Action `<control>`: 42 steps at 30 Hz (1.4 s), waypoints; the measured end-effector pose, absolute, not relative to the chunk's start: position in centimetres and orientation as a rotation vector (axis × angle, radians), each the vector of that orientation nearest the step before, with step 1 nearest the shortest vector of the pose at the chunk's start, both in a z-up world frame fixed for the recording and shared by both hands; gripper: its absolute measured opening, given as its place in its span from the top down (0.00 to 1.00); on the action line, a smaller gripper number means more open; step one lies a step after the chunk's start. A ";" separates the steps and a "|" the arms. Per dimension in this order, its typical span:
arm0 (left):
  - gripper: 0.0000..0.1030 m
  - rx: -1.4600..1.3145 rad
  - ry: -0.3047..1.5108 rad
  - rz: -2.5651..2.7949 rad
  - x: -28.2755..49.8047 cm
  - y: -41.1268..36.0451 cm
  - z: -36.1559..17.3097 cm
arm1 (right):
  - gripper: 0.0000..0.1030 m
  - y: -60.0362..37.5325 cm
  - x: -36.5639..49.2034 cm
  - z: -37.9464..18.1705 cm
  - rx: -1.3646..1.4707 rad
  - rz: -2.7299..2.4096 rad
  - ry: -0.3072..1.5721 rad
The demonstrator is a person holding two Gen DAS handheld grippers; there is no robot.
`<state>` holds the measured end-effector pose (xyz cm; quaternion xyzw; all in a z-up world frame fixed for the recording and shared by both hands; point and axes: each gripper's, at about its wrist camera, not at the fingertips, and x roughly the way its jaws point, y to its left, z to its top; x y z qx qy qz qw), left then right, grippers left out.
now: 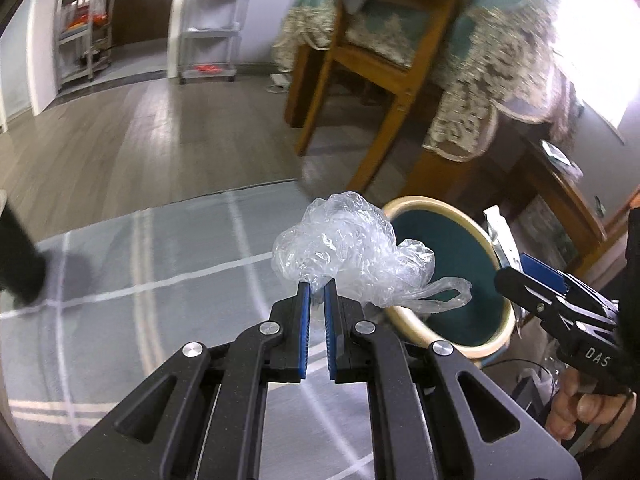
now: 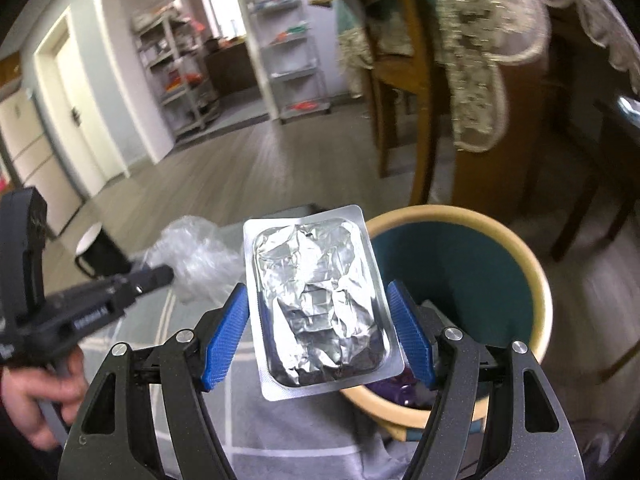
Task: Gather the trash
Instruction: 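Carry the plastic bag and foil tray over the bin and open both tools, then move both open tools back away from the bin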
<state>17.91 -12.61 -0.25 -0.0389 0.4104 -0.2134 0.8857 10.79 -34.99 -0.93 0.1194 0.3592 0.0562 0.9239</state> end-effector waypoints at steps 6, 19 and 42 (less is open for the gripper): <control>0.94 -0.042 0.858 -0.511 18.6 -17.9 -0.2 | 0.31 -37.7 10.2 -0.5 0.299 0.026 0.701; 0.94 -0.025 0.926 -0.600 20.5 -24.4 -2.4 | 0.31 -41.9 10.4 -2.3 0.362 -0.125 0.739; 0.46 -0.020 0.977 -0.588 21.4 -22.6 -4.9 | 0.23 -42.6 11.8 -6.1 0.389 -0.134 0.879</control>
